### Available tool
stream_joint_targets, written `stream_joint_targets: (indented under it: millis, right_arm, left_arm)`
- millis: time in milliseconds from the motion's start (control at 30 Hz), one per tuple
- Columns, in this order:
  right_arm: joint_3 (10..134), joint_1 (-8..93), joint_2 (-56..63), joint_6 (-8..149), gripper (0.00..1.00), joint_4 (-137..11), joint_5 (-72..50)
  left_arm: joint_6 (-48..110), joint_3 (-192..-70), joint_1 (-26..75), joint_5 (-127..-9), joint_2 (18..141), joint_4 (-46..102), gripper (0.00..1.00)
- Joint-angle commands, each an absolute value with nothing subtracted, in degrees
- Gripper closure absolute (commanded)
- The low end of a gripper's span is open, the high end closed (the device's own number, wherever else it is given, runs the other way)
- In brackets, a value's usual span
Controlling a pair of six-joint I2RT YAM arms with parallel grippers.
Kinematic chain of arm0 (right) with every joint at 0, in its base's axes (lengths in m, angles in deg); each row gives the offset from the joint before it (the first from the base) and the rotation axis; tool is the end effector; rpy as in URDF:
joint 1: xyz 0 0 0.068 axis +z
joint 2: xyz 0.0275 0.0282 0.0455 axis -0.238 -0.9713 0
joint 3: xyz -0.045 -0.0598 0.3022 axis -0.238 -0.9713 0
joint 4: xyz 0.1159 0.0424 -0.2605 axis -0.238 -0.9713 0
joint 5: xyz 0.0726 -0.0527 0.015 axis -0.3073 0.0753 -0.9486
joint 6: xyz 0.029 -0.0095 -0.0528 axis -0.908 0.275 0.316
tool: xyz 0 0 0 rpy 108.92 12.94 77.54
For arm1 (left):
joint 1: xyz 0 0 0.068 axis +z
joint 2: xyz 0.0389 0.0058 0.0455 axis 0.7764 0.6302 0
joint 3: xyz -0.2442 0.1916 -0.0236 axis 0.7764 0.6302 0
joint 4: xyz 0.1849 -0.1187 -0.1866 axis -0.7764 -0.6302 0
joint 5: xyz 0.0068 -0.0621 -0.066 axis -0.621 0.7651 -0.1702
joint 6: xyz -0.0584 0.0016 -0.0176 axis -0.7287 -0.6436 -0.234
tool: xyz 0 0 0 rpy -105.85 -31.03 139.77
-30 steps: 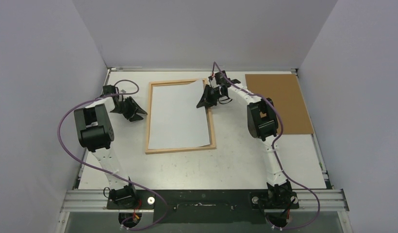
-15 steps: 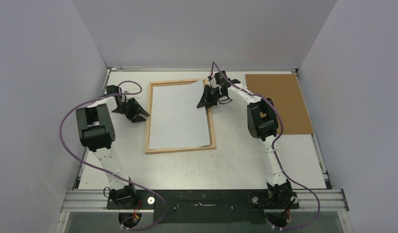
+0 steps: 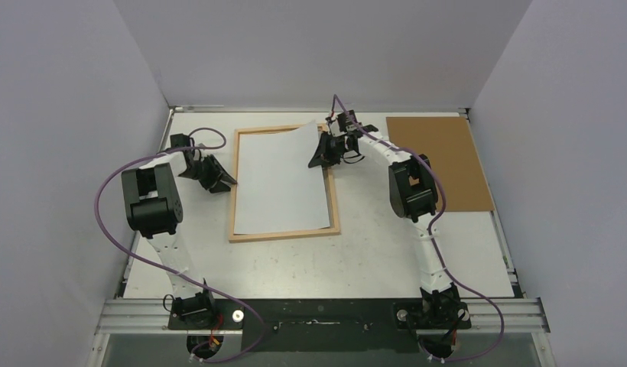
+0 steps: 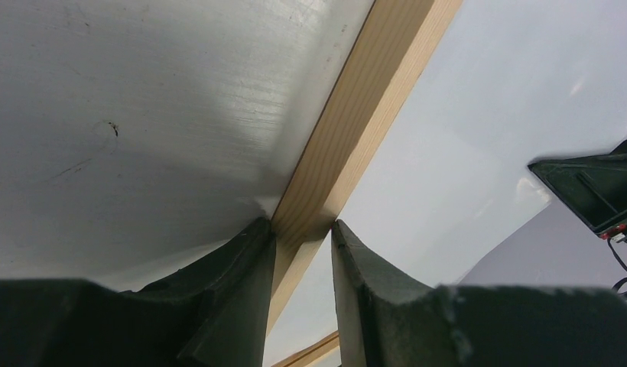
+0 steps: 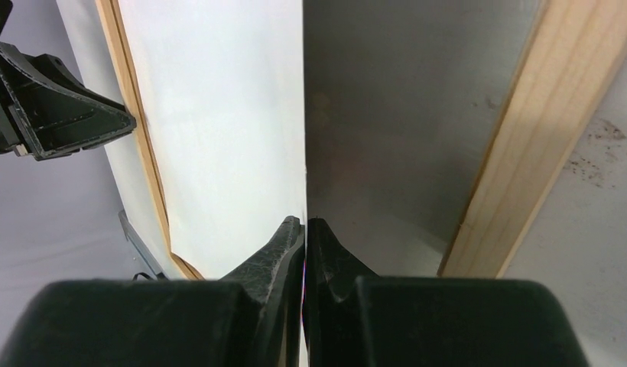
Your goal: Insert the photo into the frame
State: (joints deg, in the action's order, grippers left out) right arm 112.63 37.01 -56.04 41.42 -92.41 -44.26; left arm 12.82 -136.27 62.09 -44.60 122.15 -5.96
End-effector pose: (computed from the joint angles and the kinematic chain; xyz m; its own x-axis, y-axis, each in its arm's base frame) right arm 0.5315 0.2611 0.1610 -0.9858 0.0558 -0.1587 -0.0897 0.6234 0.7767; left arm 0.4401 0.0623 0.1449 -0.8112 -0.5843 -0.0247 -0.4616 0.6657 -0.5863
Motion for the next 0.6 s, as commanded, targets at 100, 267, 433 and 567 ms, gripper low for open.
stream_joint_targets:
  millis: [100,267,433,567]
  right_arm:
    - [115.75,37.49,-56.16,41.28,0.93,-88.78,-45.46]
    - [116.37,37.41,-56.38,42.13,0.89,-89.94,-45.13]
    - [116.01,37.40,-56.29,42.42,0.88,-89.97,-44.56]
    - [115.92,37.47,-56.12,42.43,0.88,-89.44,-44.06]
  left_arm:
    - [14.20,-138.04,61.57,-45.59,123.19,-7.20,0.69]
    - [14.38,-138.25,61.57,-45.59,123.20,-7.43,0.70]
    - [14.33,-138.53,61.57,-45.41,123.28,-7.50,0.70]
    - [14.39,-138.62,61.57,-45.63,123.20,-7.71,0.70]
